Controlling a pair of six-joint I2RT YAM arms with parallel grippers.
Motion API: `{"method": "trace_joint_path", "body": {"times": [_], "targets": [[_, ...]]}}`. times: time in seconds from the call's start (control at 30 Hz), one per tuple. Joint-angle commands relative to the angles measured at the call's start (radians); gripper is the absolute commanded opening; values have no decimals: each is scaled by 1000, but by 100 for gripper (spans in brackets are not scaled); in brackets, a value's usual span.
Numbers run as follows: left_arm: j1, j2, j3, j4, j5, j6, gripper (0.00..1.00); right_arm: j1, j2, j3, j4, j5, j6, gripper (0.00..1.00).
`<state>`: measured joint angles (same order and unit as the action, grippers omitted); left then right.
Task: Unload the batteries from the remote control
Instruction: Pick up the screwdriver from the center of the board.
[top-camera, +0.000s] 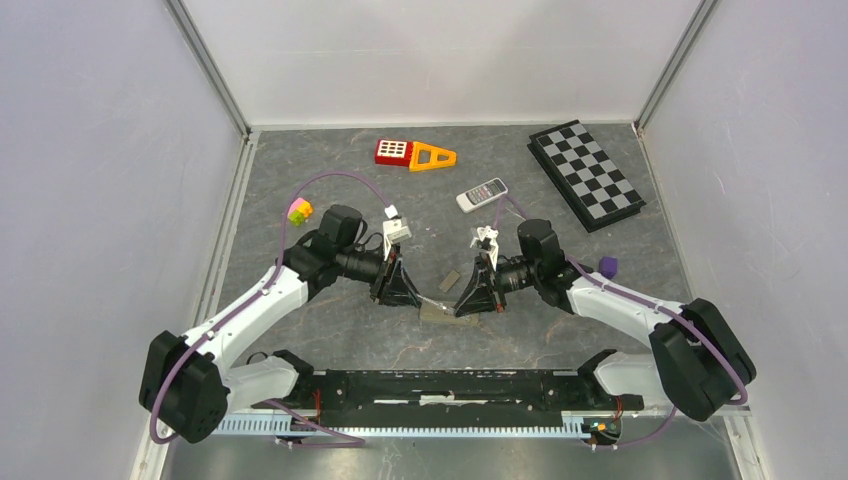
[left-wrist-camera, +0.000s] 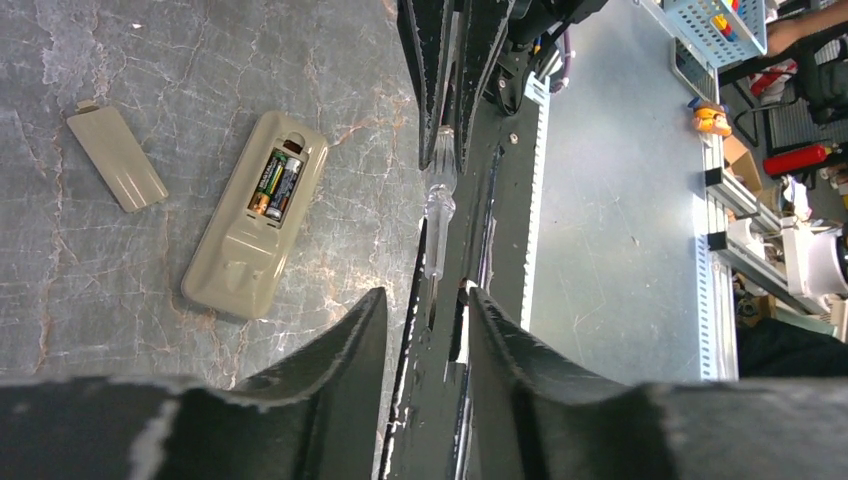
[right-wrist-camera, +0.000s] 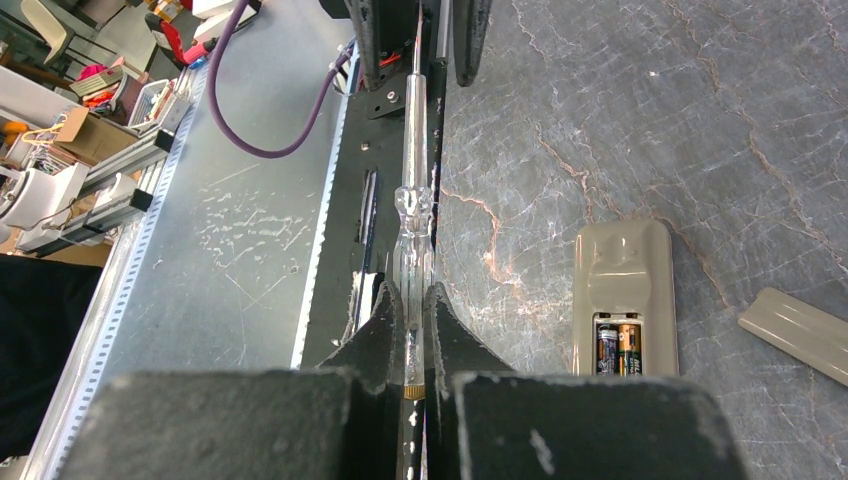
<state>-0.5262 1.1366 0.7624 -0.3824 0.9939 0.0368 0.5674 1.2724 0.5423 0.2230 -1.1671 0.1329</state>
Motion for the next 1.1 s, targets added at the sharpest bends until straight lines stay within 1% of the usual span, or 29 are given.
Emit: {"method": "trace_joint_path", "body": {"times": [0.0, 0.1, 0.2, 0.3, 0.37, 0.47, 0.53, 0.57, 0.67, 0.7, 0.83, 0.9, 0.93, 0.97, 1.07], "targets": [[-6, -5, 32, 51, 0, 5, 45, 0, -15, 16, 23, -13, -8, 0], [-7, -6, 23, 96, 25, -20, 46, 5, -13, 19, 24, -13, -6, 0], [-11, 0, 29, 95, 34, -18, 43, 8, -10, 26, 24, -18, -11, 0], [-11, 1, 28, 89, 41, -11, 35, 8, -3, 34, 25, -23, -12, 0], [-11, 4, 29, 70, 44, 0, 29, 9, 1, 37, 25, -23, -12, 0], [-12, 15, 38, 26, 45, 25, 23, 17, 8, 36, 24, -27, -13, 0], [-14, 21, 42, 25, 45, 24, 24, 23, 14, 36, 25, -29, -14, 0], [-15, 22, 44, 25, 39, 24, 28, 24, 16, 35, 25, -29, -15, 0], [-15, 24, 51, 25, 35, 26, 34, 28, 23, 37, 24, -29, -13, 0], [-16, 24, 53, 25, 36, 28, 32, 28, 24, 39, 25, -28, -14, 0], [-18, 33, 48, 25, 49, 24, 18, 29, 29, 43, 25, -28, -16, 0], [-19, 35, 47, 20, 47, 19, 14, 29, 31, 44, 26, -22, -16, 0], [-18, 36, 48, 16, 44, 18, 15, 28, 32, 44, 26, -19, -17, 0], [-18, 36, 51, 11, 39, 21, 23, 29, 33, 46, 27, -18, -17, 0], [-19, 30, 52, 5, 35, 31, 41, 29, 30, 47, 26, -20, -20, 0]]}}
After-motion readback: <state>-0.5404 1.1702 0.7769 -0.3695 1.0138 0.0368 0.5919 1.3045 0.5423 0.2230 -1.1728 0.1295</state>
